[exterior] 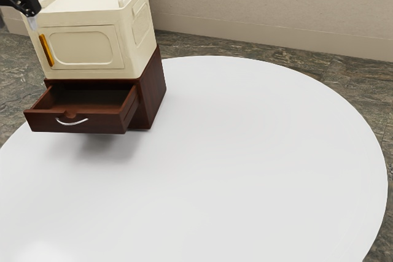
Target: Push the drawer handle with one arm to close the drawer
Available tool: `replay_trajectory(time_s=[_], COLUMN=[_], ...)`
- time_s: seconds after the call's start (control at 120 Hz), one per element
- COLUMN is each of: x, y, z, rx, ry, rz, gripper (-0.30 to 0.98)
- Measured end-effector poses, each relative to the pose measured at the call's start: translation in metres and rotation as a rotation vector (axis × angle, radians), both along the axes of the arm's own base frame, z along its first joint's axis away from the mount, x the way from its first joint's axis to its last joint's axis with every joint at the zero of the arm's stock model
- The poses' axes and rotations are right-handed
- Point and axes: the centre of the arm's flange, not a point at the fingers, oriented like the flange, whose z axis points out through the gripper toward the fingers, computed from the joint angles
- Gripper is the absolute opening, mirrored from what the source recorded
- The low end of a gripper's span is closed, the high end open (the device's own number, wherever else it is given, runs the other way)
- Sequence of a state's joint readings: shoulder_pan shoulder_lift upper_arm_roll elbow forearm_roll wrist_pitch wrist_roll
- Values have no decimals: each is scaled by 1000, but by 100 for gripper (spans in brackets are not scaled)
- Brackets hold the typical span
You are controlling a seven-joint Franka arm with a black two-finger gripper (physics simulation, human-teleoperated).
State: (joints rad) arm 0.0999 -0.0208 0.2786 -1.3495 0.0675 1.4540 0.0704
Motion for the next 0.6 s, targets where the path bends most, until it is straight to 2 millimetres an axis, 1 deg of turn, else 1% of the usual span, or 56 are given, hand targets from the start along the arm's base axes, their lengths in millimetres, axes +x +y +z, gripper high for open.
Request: replay_trajectory(time_s=[0.083,0.092,0.117,0.133,0.158,0.167,0.183,0.208,0.225,0.25,0.275,0.283,0.3,0.333,0.35,0.358,0.383,0.417,0.442,0.467,0.492,0.517,0.55,0.575,0.6], x=[1,-2,-21,-43,-82,-95,-115,-136,-143,-148,-145,-143,-133,-114,-109,-109,-112,-127,-153,-177,-197,-214,-229,-236,-238], y=[-2,-4,-14,-26,-49,-55,-66,-77,-85,-94,-100,-102,-106,-112,-116,-119,-127,-138,-154,-166,-172,-175,-175,-172,-170], z=[-1,10,58,97,147,160,180,198,204,206,201,196,180,142,123,109,73,25,-19,-55,-96,-134,-177,-211,-236], rx=[-29,-26,-8,6,19,22,24,25,23,16,3,-2,-19,-48,-60,-67,-85,-94,-95,-89,-89,-94,-101,-93,-69], ry=[-9,-30,-125,-203,-313,-342,-388,-432,-445,-446,-425,-412,-365,-263,-217,-188,-115,-38,19,54,100,139,180,208,217], rz=[-6,-8,-22,-39,-77,-89,-108,-129,-145,-165,-181,-186,-197,-216,-226,-232,-247,-261,-282,-292,-289,-280,-265,-261,-274], gripper=[67,67,67,67,67,67,67,67,67,67,67,67,67,67,67,67,67,67,67,67,67,67,67,67,67])
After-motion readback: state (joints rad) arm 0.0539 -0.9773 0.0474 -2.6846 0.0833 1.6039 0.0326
